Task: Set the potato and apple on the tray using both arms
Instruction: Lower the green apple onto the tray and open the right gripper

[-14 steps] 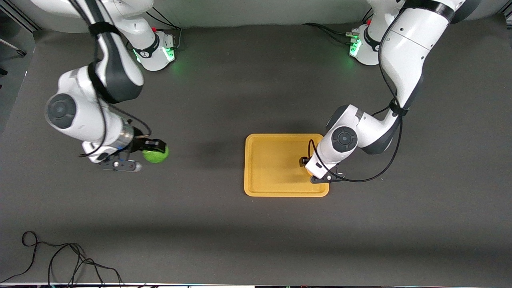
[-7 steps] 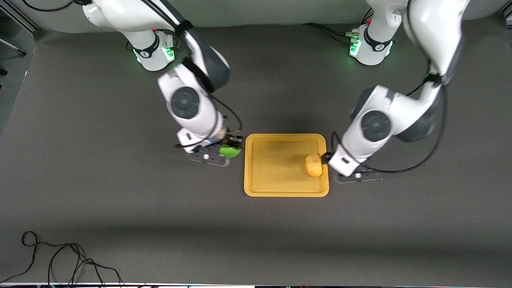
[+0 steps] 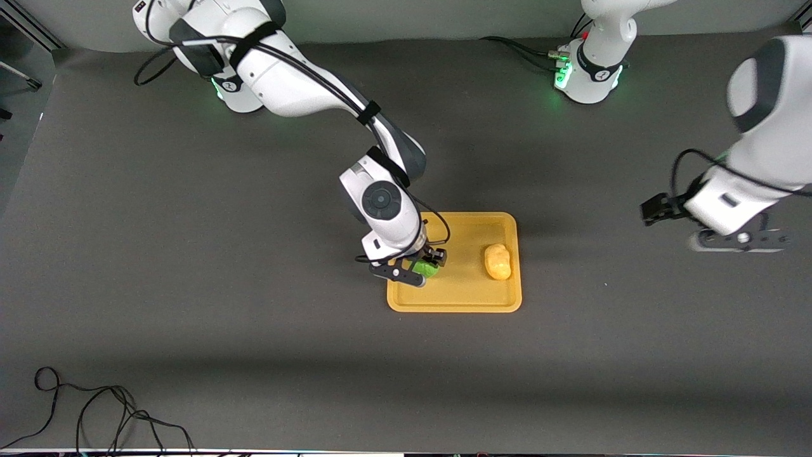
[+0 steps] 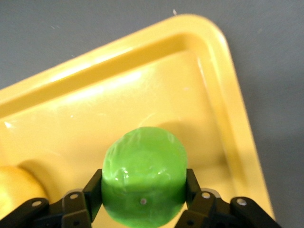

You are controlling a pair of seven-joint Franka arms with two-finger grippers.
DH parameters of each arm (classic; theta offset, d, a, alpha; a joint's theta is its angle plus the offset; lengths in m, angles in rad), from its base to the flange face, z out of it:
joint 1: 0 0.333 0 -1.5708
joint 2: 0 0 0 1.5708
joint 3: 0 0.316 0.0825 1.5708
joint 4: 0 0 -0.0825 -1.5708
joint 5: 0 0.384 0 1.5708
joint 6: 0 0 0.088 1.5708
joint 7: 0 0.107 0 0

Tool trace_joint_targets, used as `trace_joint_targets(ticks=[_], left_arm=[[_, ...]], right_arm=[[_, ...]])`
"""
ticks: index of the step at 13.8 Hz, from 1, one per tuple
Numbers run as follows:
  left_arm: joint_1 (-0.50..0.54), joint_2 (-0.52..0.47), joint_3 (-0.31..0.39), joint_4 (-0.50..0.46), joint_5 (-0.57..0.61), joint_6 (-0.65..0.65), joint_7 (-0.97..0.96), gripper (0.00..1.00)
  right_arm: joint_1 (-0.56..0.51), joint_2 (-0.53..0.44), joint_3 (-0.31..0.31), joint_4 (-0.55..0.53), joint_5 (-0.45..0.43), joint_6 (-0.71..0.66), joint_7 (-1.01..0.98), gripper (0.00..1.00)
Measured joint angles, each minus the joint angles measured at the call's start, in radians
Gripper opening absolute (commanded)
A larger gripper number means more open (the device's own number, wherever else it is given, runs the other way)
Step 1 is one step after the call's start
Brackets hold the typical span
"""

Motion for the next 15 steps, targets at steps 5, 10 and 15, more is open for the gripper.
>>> trace_joint_targets(ticks=[5, 10, 15], left_arm=[[0.018, -0.031, -0.01, -0.004, -0.017, -0.011, 0.033, 1.0], [0.018, -0.031, -0.01, -0.007, -0.018, -0.003, 0.033, 1.0], [0.018, -0.054, -0.01, 0.003, -0.016, -0.01, 0.033, 1.0]], right_arm=[[0.01, 0.009, 0.0, 0.03, 0.0, 0.002, 0.031, 0.33], [0.017, 0.016, 0.0, 0.029, 0.0, 0.008, 0.054, 1.0], [0.014, -0.032, -0.031, 0.023, -0.009, -0.007, 0.028, 1.0]])
